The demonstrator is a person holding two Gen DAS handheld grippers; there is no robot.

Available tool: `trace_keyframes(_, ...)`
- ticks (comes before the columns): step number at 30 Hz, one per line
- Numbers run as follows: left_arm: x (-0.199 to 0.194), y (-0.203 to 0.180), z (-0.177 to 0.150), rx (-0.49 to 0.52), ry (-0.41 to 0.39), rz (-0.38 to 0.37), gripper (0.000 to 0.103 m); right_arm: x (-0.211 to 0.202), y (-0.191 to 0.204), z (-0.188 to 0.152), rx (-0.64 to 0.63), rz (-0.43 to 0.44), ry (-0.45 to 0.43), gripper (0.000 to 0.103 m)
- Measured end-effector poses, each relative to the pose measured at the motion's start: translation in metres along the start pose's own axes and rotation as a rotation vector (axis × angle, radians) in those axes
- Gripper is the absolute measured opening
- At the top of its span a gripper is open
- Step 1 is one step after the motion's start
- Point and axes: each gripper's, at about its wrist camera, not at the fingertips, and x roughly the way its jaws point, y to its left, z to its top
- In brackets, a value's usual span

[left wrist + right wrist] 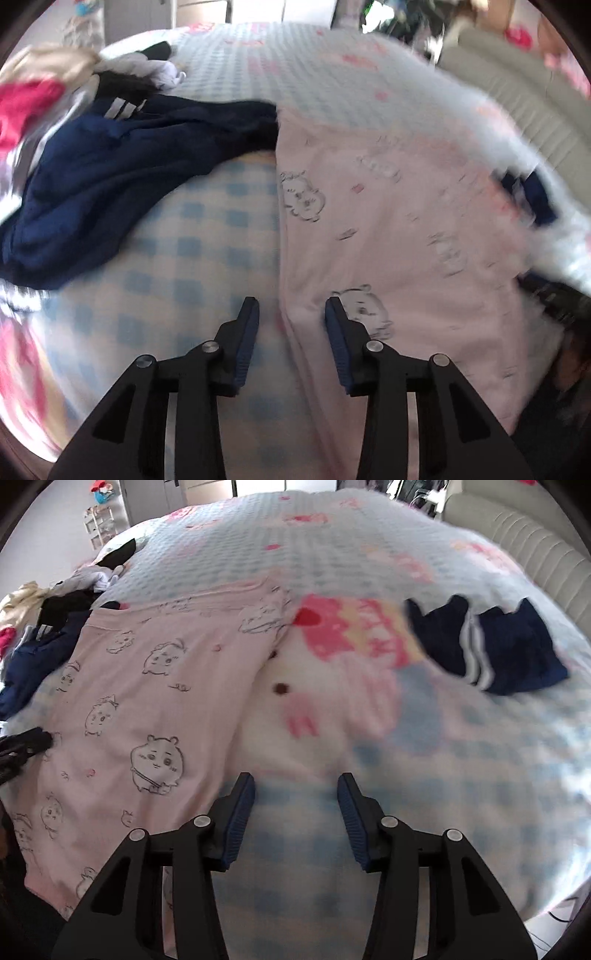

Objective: Fold clothes

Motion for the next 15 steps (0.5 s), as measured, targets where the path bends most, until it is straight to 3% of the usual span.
trace_keyframes(3,-0.018,-0.019,-0.006,0.041,-0.064,-0.071,0.042,-0.011,0.009,-0.004,0.01,0.086,-0.024,0.051)
trace_keyframes(6,-0.022,-0.037,-0.017,0.073,-0.043,-0.148,0.044,-0.008,0.029,-0.012,-0.021,0.102,-0.025,0.054)
trace_keyframes(10,0.0,-0.045,-0.032,0.122,0.051,-0.06,0.044,-0.003,0.037,-0.018,-0.054,0.051,-0.013,0.054)
trace_keyframes(15,-0.009,-0.02,-0.033,-0.007,0.039,-0.092,0.044,-0.014,0.019,-0.023,0.0,0.005,-0.024,0.054)
